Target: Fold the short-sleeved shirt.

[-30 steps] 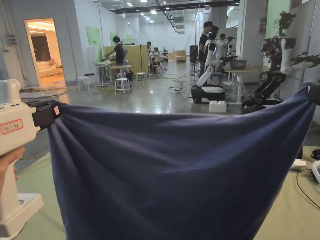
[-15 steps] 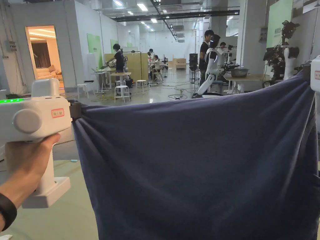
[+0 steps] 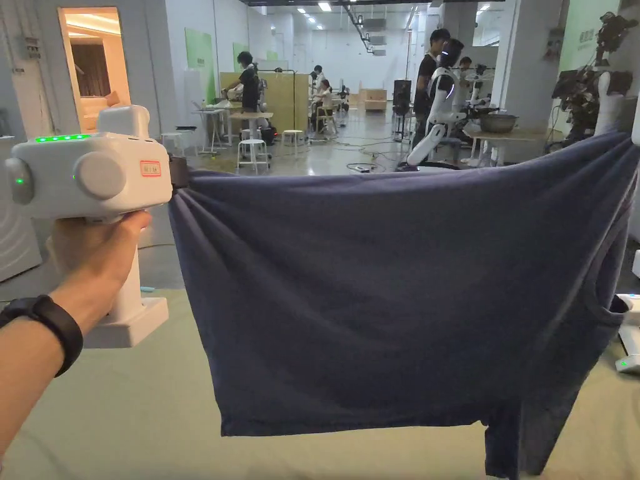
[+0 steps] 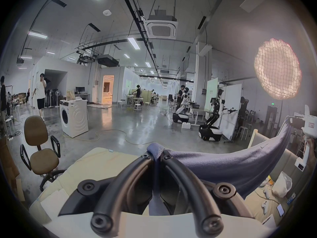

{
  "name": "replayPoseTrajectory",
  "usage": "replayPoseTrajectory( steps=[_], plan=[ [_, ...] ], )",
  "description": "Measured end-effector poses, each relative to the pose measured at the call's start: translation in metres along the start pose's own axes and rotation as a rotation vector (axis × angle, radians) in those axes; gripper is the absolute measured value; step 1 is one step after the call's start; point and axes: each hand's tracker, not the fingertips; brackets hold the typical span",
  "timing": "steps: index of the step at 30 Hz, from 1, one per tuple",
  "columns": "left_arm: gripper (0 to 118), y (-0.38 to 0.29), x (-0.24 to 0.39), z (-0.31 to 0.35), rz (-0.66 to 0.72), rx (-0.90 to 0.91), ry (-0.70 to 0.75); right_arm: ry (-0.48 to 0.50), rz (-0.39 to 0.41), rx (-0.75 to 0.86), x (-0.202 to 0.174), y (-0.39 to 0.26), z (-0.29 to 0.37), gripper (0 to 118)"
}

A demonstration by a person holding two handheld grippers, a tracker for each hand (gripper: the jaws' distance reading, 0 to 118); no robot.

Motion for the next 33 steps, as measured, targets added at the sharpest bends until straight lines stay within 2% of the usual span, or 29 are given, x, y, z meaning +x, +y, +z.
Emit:
replayPoseTrajectory(
  steps=[3,7,10,17,18,19,20,21,23,26,33],
  plan=[
    [8,-0.04,-0.006,-0.015,0.02,-0.086,-0.004,0.022,0.017,-0.072,-0.001,-0.045,-0.008,2],
    [8,-0.099,-0.021,-0.015,0.134,-0.172,-0.034,0.01,0.047,-0.203,0.002,-0.122,-0.007,2],
    [8,-0.136,-0.025,-0.003,0.135,-0.222,-0.042,0.035,0.018,-0.268,0.013,-0.172,0.006,2],
    [8,-0.214,-0.043,0.076,0.135,-0.28,-0.132,0.097,-0.032,-0.375,0.053,-0.273,0.097,2],
    [8,-0.231,-0.046,0.096,0.143,-0.28,-0.15,0.087,-0.107,-0.39,0.06,-0.29,0.119,2],
    [8,-0.247,-0.046,0.114,0.136,-0.305,-0.162,0.13,-0.155,-0.414,0.067,-0.306,0.139,2],
    [8,-0.264,-0.048,0.136,0.152,-0.315,-0.165,0.17,-0.124,-0.457,0.073,-0.321,0.159,2],
    [8,-0.284,-0.05,0.157,0.166,-0.333,-0.181,0.126,-0.12,-0.456,0.077,-0.338,0.182,2],
    [8,-0.315,-0.055,0.191,0.199,-0.368,-0.17,0.145,-0.137,-0.493,0.088,-0.363,0.22,2],
    [8,-0.352,-0.061,0.24,0.23,-0.409,-0.163,0.122,-0.164,-0.538,0.104,-0.395,0.273,2],
    [8,-0.402,-0.065,0.304,0.187,-0.534,-0.149,0.063,-0.151,-0.659,0.131,-0.449,0.359,2]
  ],
)
